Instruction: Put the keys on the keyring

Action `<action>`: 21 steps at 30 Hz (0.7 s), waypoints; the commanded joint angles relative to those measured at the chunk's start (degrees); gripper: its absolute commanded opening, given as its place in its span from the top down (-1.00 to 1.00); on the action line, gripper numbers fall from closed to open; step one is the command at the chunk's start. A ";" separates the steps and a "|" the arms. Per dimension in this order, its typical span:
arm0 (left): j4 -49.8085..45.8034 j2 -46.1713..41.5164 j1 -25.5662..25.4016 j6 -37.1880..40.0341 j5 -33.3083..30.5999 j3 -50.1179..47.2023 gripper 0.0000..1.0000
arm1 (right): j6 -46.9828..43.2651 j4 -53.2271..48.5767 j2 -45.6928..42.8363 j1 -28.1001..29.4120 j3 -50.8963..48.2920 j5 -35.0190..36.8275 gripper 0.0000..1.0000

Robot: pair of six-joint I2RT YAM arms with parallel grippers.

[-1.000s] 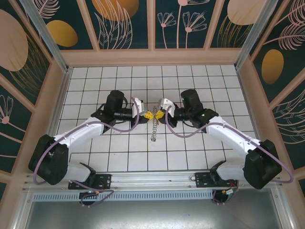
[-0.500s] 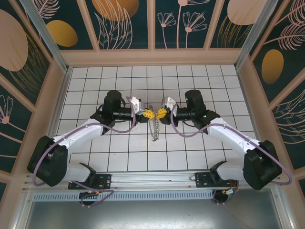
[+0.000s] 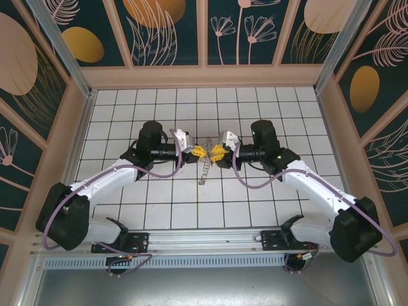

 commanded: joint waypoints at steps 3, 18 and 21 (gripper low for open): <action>-0.01 -1.25 -0.12 1.41 0.97 0.84 1.00 | -1.43 -0.77 0.23 -0.13 2.78 -0.83 0.48; -0.18 -1.12 -0.17 1.35 1.60 1.02 1.00 | -0.69 1.20 3.14 1.15 3.27 -0.40 0.65; -0.12 -1.05 -0.17 1.33 2.05 1.12 1.00 | -0.49 2.12 3.48 1.19 3.09 -0.50 0.66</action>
